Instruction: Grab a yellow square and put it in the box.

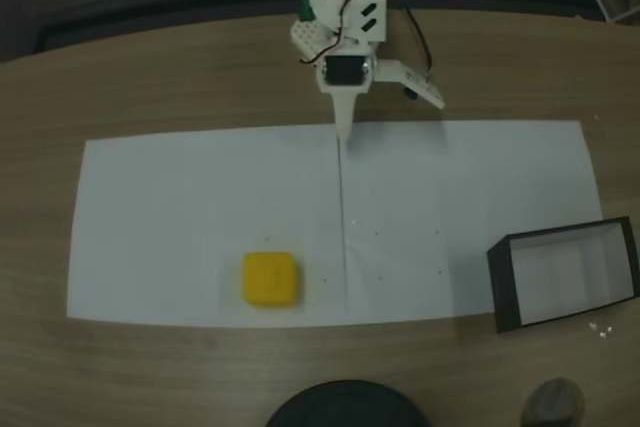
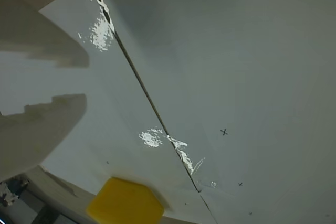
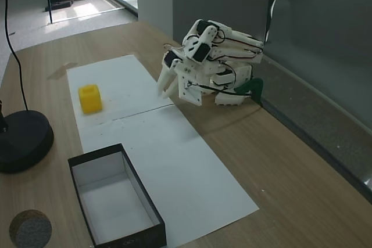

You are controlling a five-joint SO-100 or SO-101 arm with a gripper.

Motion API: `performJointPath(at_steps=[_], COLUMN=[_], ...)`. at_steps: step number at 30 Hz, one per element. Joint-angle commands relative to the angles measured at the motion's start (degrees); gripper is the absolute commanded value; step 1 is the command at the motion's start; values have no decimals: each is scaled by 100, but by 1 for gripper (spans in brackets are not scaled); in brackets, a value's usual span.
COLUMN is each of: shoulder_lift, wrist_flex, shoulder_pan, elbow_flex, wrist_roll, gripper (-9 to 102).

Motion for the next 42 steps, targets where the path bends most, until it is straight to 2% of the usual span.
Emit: performJointPath(at_steps=[1,6,11,14,18,24,30,35,42], shoulder_lift=[132,88,-26,-633,-2232,-5247,-7875,-9940,-12041], wrist_flex=[-290,-536,-527,-536,-431,316,853,1670,2364], shoulder_pan=[220,501,519,519,527,519,800,817,861], elbow_flex=[-360,-1020,-2145,-2566,-3278,-5335,-7453,-9114,-11145], wrist_roll=[-18,-26,-448,-791,-861,-800,-589,-562,-554], gripper=[15,30,30,31,31,42,43,43,43])
